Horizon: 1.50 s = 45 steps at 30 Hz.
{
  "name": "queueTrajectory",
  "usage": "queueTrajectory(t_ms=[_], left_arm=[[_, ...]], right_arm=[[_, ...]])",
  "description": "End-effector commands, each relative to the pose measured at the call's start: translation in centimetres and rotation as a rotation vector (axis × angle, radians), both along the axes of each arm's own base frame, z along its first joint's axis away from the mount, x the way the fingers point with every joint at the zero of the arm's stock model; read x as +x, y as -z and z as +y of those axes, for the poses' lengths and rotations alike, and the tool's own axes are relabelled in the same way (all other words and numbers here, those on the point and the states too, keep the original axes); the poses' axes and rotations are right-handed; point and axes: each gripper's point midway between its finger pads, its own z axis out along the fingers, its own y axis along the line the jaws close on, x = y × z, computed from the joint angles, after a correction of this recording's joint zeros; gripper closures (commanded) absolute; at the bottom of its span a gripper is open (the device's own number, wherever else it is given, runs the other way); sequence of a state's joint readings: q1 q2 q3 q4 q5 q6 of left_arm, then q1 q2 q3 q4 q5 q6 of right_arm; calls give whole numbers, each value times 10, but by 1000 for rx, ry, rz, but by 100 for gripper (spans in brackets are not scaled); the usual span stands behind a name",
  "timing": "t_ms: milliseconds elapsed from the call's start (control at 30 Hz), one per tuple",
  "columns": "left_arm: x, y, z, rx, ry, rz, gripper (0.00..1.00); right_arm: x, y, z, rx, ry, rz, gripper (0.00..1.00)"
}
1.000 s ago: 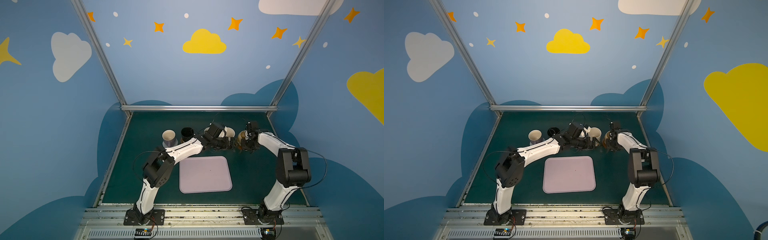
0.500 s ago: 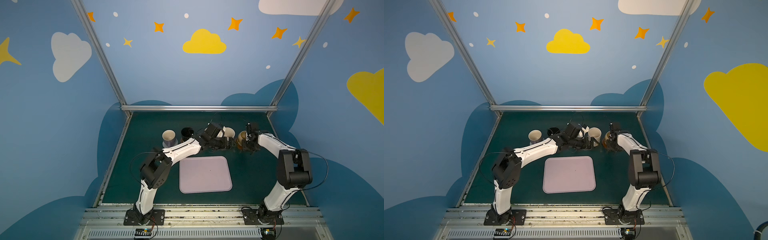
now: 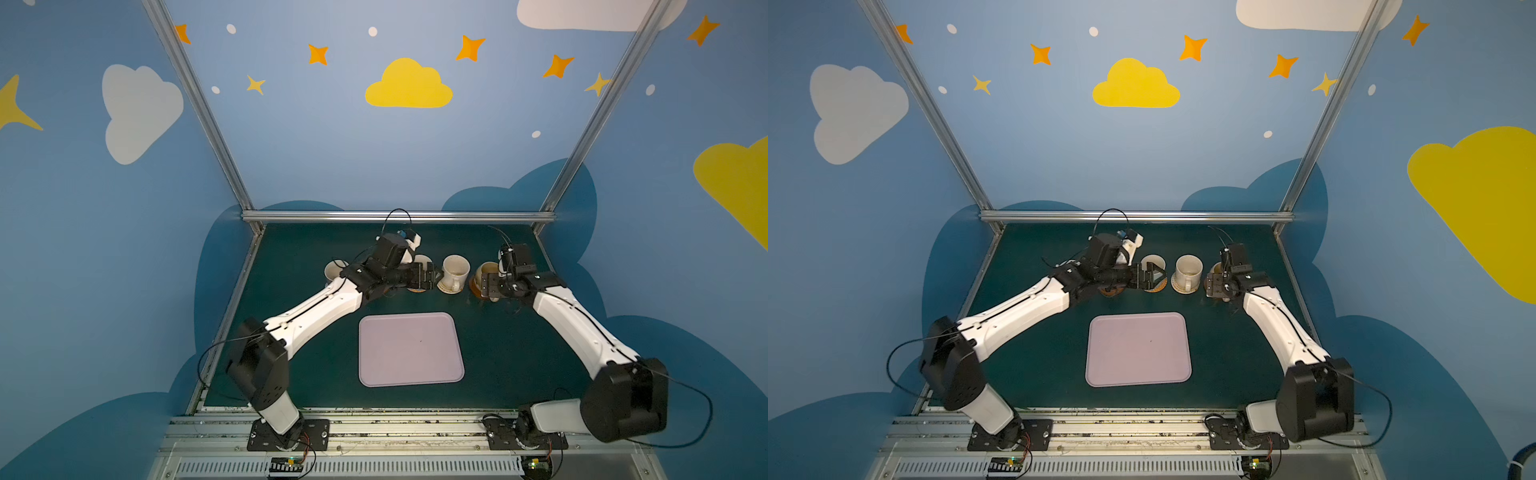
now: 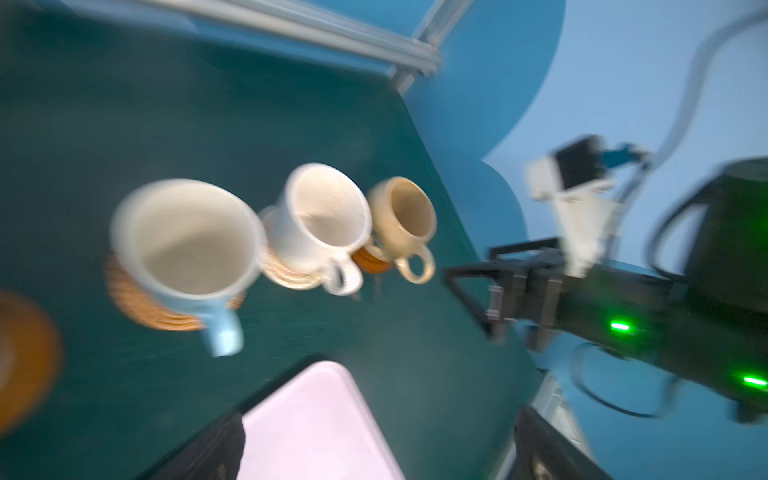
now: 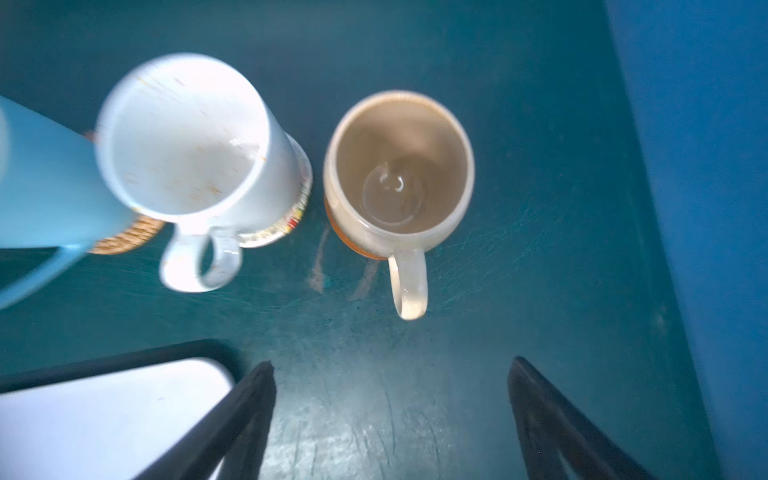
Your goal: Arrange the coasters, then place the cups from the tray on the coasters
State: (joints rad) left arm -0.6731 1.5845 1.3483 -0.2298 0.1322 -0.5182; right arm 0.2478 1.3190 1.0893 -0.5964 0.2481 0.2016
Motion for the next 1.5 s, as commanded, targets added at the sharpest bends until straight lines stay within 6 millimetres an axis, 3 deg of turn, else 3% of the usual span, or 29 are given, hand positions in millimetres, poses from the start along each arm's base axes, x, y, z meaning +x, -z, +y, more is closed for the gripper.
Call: queueTrajectory(t_ms=[0, 167, 333, 533, 600, 667, 733, 833, 933, 1067, 1267, 1467], left_arm=[[5, 0, 56, 184, -105, -160, 0], [-4, 14, 122, 304, -250, -305, 0], [-14, 44, 176, 367, -358, -373, 2], [-16, 72, 225, 468, -514, -478, 0], [-16, 79, 232, 480, -528, -508, 0], [-16, 86, 237, 546, -521, -515, 0], [-12, 86, 255, 588, -610, -518, 0], [-8, 84, 260, 630, -578, -581, 0], [1, 106, 283, 695, -599, -524, 0], [9, 125, 306, 632, -640, -497, 0], [26, 146, 319, 600, -662, -472, 0], [29, 163, 340, 493, -718, -421, 0]], right_arm=[[-16, -16, 10, 54, -38, -56, 12], [-29, -19, 27, 202, -95, -205, 12], [-44, 0, 34, 208, -210, -341, 14], [-37, 26, -2, 4, -106, -377, 13], [-31, 34, -19, -28, 2, -379, 13], [-26, 42, -23, -46, 14, -364, 13], [-20, 49, -28, -66, 37, -349, 13], [-10, 58, -30, -91, 36, -341, 13], [0, 66, -34, -96, 37, -365, 13], [13, 68, -35, -97, 19, -375, 13], [24, 66, -34, -67, -22, -423, 13], [34, 83, -34, -32, -45, -393, 13]])
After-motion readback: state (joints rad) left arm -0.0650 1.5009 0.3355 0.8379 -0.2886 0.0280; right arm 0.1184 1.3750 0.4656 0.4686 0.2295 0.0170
